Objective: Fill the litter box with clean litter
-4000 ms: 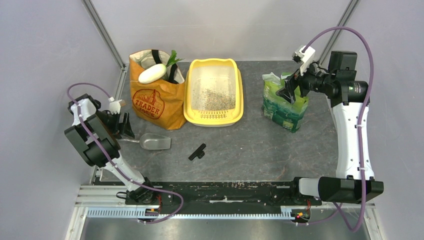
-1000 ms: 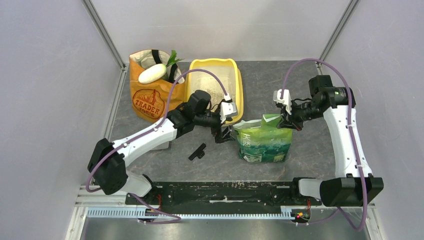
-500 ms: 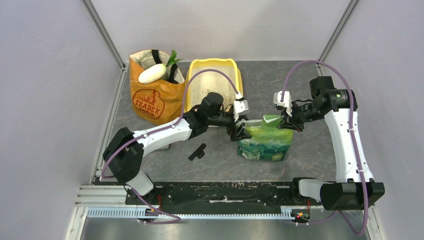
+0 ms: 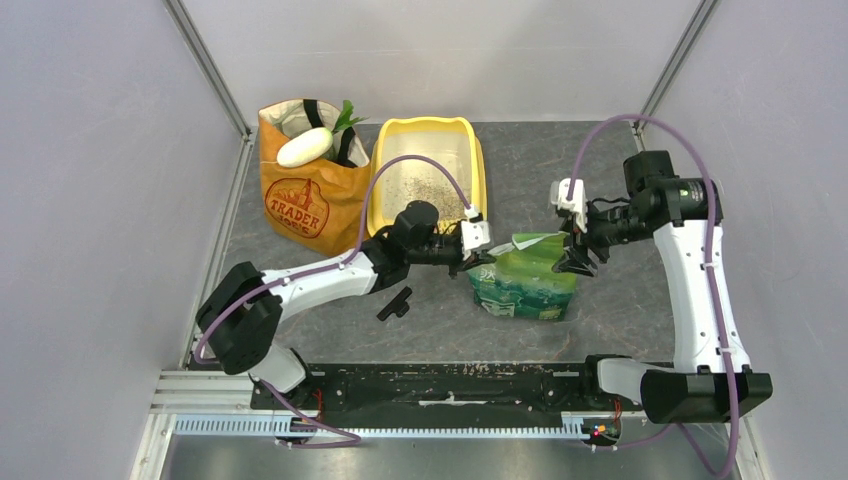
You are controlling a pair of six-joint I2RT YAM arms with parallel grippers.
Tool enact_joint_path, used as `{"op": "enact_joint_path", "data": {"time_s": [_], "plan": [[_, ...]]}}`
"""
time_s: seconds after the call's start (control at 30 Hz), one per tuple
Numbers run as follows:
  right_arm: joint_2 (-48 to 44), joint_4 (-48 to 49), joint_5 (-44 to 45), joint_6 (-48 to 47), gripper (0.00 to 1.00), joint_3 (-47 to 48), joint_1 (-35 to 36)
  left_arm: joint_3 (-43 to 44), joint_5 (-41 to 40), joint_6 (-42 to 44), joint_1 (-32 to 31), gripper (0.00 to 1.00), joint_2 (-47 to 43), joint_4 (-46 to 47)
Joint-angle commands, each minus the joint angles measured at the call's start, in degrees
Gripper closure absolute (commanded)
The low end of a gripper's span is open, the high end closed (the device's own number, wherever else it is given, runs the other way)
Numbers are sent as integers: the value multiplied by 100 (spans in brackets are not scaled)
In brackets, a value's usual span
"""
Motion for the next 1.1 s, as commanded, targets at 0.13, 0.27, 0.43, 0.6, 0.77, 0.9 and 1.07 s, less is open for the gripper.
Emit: {"op": "enact_joint_path", "data": {"time_s": [0.13, 0.27, 0.43, 0.6, 0.77, 0.9, 1.07], "plan": [[324, -651, -765, 1446, 10, 855, -1, -69, -312, 720, -122, 96, -249, 42], [-2, -257, -454, 1201, 11, 96, -8, 72, -195, 337, -122, 75, -226, 75], [-35, -303, -508, 1036, 20, -34, -7, 473, 122, -271, -122, 52, -53, -151], [-71, -310, -646, 956, 40, -67, 0, 799, 205, -734, -200, 52, 271, -6], [-104, -468, -688, 958, 44, 33, -3, 800, 336, -483, -304, 64, 422, -4], [-133, -702, -767, 1153, 40, 373, -8, 369, 177, 202, -391, 93, 166, 251], [253, -396, -1207, 2652, 17, 1481, -7, -164, -355, 1119, -636, 98, -156, 474]]}}
